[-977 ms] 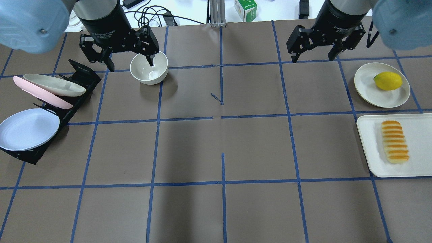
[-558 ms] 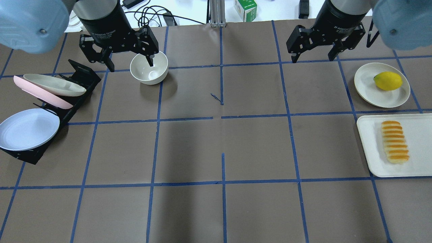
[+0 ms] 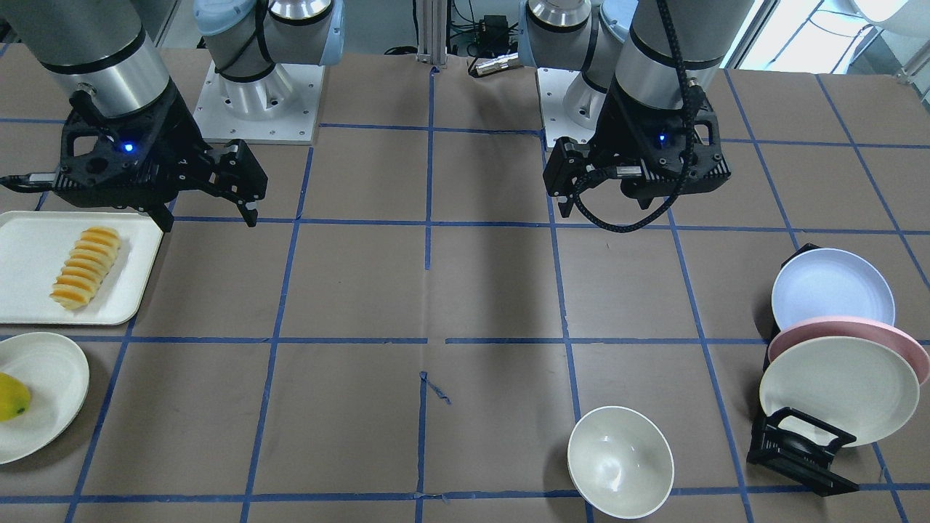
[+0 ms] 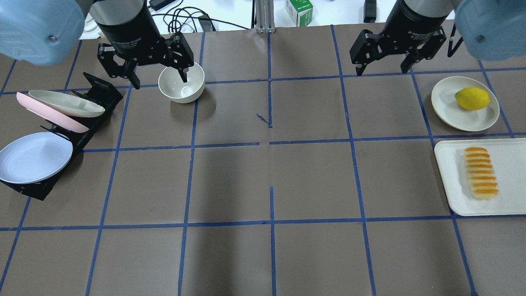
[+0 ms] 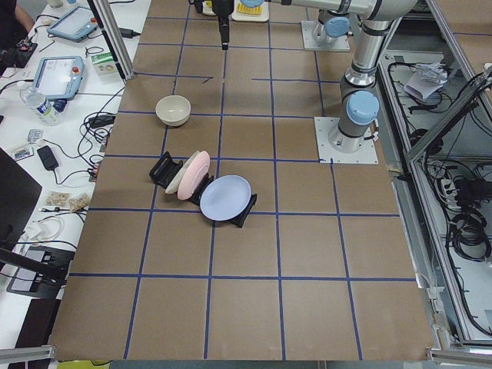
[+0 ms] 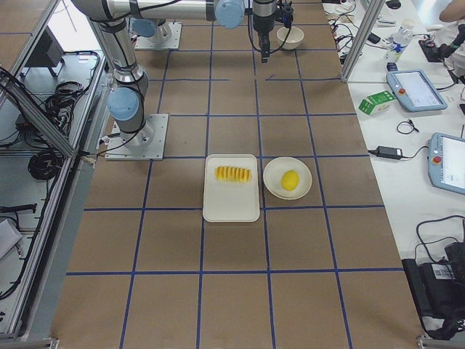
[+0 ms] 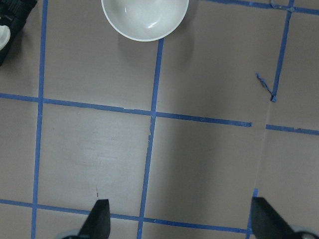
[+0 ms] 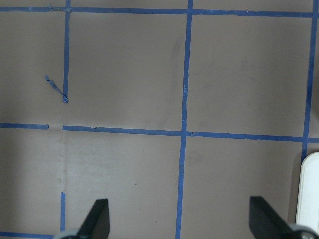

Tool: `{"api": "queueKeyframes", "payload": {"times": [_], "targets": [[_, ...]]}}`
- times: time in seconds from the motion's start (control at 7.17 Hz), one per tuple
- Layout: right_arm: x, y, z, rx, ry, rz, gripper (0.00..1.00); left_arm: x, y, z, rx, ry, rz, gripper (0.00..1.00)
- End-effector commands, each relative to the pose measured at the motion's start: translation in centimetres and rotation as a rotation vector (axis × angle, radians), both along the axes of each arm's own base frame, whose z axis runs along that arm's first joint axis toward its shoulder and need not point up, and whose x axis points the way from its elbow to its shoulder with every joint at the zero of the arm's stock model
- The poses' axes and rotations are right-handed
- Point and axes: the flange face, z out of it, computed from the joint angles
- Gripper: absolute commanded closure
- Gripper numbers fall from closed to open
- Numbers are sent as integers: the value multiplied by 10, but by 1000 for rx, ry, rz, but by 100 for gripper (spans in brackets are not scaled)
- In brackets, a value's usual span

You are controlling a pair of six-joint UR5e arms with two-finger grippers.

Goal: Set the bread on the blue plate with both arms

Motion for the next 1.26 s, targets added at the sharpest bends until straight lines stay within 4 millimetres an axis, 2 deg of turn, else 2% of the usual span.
{"api": "queueKeyframes", "payload": {"times": [0.0, 0.42, 0.56, 0.7, 0.84, 0.98, 1.12], "targets": [[0, 0, 1, -3, -2, -1, 0, 0, -1, -4, 0, 3, 1, 0], [-2, 0, 0, 2, 6, 0, 0, 3, -1, -4, -12, -1, 0, 0], [-5, 0, -4, 7, 10, 41, 0, 15, -5, -6, -8, 0, 26, 0], [-10, 1, -14, 23, 10, 41, 0, 42, -9, -7, -2, -4, 72, 0], [-29, -2, -29, 32, 16, 44, 0, 84, -11, -1, 3, -8, 150, 0], [-70, 2, -55, 84, 101, 57, 0, 127, -10, 3, 9, -2, 231, 4], [-98, 16, -65, 88, 99, 24, 0, 156, -4, 10, 31, -2, 274, 0]]}}
